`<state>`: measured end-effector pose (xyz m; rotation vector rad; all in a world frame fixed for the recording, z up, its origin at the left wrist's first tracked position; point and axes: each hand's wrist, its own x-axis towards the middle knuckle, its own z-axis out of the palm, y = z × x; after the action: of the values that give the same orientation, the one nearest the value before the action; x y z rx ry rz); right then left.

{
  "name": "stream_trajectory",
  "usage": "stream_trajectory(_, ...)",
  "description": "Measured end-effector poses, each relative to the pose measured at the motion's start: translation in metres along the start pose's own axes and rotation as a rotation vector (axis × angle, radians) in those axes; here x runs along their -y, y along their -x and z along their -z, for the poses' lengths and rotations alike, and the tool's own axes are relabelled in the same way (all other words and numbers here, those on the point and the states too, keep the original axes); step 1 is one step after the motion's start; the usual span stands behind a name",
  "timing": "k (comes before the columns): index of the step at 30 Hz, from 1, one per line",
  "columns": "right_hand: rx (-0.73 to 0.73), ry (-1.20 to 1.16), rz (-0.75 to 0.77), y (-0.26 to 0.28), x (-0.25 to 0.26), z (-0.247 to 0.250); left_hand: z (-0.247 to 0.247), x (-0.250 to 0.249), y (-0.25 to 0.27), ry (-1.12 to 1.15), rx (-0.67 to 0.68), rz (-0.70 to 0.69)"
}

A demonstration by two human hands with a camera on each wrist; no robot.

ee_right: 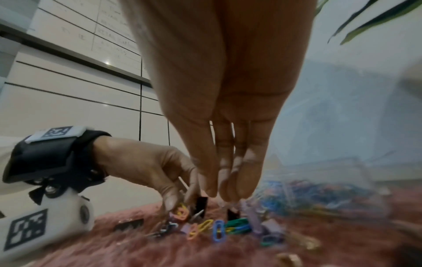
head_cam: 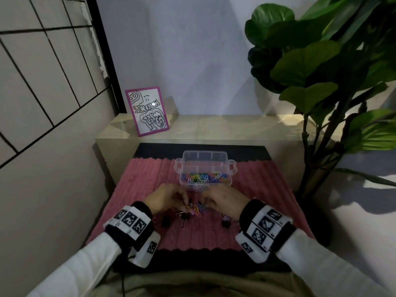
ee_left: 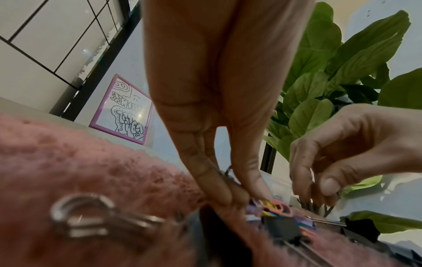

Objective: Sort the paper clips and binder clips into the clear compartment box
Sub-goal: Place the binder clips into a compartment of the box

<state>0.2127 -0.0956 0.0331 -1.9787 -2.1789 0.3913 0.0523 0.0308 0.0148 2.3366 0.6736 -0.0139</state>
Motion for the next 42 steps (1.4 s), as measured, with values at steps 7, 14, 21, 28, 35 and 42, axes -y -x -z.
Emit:
stream_trajectory(7,0.092,0.041,-0.088,-0.023,0.02,-0.027,0.002,0.01,0.007,0.137,-0.121,0.037)
stream_trajectory(14,-0.023,-0.201,-0.133,-0.01,0.002,-0.025,0.012,0.021,0.017,0.245,-0.175,0.068)
stream_trajectory(21,-0.27,-0.802,-0.27,0.022,-0.017,-0.024,0.034,-0.003,0.001,0.267,-0.232,-0.062)
stream_trajectory(28,-0.369,-1.043,-0.366,0.04,-0.026,-0.023,0.04,-0.033,-0.053,0.051,-0.291,-0.115)
stream_trajectory(35,-0.297,-0.931,-0.369,0.039,-0.034,-0.021,0.031,-0.021,-0.037,-0.097,-0.252,-0.121)
stream_trajectory(42,-0.386,-0.63,-0.283,-0.011,-0.025,0.021,0.031,0.002,0.005,-0.171,-0.274,-0.079)
